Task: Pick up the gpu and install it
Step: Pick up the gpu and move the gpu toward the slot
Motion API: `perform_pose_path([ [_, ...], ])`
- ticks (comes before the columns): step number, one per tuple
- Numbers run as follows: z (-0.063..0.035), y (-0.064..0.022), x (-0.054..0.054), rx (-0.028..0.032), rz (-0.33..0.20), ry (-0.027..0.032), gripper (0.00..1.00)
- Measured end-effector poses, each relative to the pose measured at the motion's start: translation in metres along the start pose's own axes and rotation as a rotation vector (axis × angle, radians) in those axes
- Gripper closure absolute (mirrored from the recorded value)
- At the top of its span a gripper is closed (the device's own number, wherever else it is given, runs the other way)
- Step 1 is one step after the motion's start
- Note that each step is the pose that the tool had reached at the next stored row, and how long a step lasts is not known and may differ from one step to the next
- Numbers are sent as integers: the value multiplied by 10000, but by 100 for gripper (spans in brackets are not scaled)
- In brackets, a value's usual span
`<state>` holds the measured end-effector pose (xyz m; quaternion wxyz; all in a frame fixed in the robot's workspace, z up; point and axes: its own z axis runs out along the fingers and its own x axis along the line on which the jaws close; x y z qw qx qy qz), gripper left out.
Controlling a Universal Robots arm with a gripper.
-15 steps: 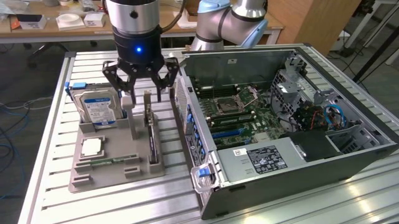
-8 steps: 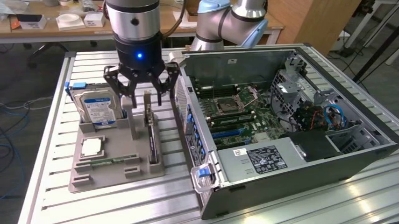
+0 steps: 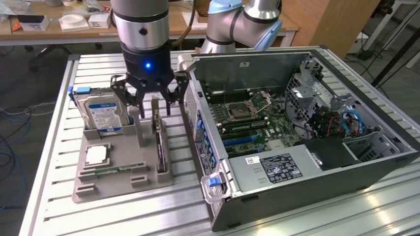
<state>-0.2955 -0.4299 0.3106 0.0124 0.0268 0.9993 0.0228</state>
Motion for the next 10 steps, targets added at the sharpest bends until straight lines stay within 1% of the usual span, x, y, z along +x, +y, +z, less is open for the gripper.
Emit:
perform_pose_path([
  [10, 138, -50, 0, 1, 1, 1, 41],
])
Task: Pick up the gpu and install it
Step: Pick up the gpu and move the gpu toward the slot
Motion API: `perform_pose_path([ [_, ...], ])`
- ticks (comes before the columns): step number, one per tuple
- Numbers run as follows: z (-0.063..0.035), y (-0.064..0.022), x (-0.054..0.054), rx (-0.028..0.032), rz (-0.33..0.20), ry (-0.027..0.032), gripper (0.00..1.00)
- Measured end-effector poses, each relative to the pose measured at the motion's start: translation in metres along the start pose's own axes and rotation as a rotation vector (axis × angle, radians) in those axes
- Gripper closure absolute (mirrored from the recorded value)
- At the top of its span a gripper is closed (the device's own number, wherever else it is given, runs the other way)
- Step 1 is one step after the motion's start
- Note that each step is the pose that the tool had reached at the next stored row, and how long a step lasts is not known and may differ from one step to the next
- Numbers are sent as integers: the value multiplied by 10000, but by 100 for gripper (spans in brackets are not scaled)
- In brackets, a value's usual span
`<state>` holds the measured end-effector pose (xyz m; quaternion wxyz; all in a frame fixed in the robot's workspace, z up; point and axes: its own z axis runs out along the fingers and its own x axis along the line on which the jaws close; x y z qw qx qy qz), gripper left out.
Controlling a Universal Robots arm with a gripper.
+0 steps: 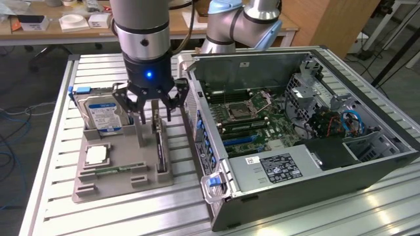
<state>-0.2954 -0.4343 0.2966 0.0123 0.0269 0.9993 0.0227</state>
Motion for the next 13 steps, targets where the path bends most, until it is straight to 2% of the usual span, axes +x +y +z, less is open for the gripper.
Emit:
perform_pose_path([
  [13, 154, -134, -14, -2, -1, -2, 41],
])
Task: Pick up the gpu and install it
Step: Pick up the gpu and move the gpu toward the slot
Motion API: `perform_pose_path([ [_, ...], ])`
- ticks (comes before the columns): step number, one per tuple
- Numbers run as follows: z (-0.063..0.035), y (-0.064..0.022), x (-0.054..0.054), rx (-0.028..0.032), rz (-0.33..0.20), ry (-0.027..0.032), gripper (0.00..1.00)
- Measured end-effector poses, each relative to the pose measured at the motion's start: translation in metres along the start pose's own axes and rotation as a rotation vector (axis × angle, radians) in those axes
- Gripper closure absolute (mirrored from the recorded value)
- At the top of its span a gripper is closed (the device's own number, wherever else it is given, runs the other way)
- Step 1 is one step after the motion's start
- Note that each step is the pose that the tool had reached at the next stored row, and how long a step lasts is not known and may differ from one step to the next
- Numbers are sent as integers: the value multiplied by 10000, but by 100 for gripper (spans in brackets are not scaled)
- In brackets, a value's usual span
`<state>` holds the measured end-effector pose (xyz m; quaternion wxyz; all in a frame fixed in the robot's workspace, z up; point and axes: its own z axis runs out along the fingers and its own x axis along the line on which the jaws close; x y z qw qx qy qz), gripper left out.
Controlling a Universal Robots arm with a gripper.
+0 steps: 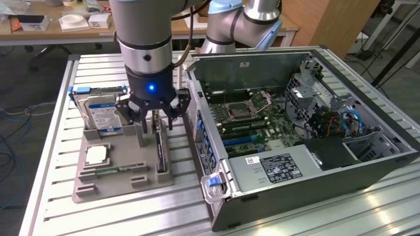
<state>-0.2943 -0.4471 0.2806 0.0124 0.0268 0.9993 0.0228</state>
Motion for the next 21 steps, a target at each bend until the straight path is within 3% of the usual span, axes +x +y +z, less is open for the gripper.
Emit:
perform_pose_path([
  [12, 148, -107, -19, 2, 1, 2, 41],
  [21, 293, -116, -16, 0, 0, 0, 41],
])
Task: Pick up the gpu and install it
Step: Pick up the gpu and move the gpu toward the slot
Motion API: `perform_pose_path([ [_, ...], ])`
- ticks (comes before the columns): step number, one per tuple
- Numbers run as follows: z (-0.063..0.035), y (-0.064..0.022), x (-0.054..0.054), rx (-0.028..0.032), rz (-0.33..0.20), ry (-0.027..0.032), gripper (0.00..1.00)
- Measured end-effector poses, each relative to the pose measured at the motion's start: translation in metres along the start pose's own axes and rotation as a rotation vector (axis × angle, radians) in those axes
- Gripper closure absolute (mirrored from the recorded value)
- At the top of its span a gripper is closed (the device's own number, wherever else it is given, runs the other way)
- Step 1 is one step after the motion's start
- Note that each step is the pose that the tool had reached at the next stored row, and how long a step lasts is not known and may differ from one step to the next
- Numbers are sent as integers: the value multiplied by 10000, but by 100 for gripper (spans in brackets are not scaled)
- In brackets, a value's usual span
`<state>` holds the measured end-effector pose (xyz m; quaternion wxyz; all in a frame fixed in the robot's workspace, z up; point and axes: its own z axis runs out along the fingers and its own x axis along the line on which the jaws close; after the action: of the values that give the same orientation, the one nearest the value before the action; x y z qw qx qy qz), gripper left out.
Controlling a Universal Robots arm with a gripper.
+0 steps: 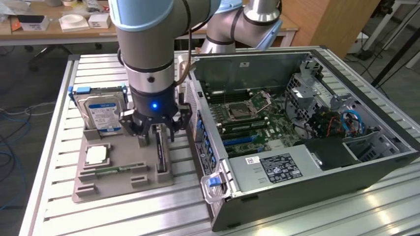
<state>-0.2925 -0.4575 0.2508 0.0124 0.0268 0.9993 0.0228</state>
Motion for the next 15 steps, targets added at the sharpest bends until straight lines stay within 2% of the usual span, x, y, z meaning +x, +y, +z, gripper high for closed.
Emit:
perform_pose_path([
  [7, 102, -5, 3, 5, 0, 1, 41],
  [15, 141, -3, 6, 14, 0, 0, 41],
])
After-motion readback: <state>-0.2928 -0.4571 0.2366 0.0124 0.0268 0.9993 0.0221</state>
